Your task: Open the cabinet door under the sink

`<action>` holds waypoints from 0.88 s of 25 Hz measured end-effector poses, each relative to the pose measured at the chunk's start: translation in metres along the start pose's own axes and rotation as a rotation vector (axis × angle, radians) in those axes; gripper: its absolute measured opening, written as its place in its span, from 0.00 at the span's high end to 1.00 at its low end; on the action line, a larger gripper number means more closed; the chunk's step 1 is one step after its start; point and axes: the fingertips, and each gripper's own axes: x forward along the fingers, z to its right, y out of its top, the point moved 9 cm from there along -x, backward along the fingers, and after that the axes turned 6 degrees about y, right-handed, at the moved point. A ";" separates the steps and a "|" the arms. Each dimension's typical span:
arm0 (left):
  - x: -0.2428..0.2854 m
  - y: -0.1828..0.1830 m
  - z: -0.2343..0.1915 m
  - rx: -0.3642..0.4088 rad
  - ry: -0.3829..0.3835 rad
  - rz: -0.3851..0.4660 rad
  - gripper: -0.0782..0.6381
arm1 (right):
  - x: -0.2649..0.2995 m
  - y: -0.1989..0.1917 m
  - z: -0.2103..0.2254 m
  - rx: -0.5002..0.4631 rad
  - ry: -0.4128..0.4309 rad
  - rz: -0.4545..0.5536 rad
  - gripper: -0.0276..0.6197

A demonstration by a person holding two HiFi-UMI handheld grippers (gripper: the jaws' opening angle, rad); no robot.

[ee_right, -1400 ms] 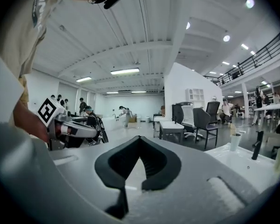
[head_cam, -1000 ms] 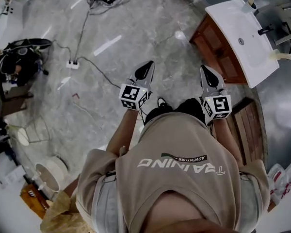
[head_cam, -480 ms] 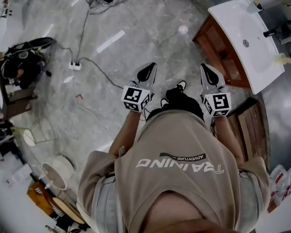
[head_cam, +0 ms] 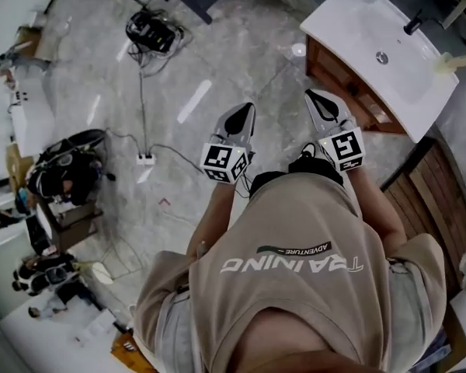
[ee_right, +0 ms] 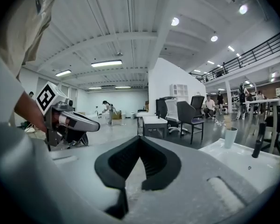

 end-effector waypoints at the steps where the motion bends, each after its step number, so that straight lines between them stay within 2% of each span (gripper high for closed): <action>1: 0.012 0.003 0.004 0.003 -0.031 -0.003 0.87 | -0.003 -0.001 0.005 -0.002 -0.013 -0.003 0.95; 4: 0.048 0.007 0.016 0.024 -0.129 -0.019 0.87 | -0.019 -0.010 0.021 0.011 -0.089 -0.028 0.95; 10: 0.098 0.016 0.033 0.094 -0.323 -0.040 0.87 | -0.068 -0.034 0.035 0.084 -0.349 -0.077 0.95; 16: 0.132 0.024 0.037 0.129 -0.482 -0.066 0.87 | -0.092 -0.034 0.025 0.116 -0.529 -0.106 0.95; 22: 0.151 0.044 0.037 0.192 -0.666 -0.057 0.87 | -0.096 -0.012 -0.002 0.145 -0.721 -0.098 0.95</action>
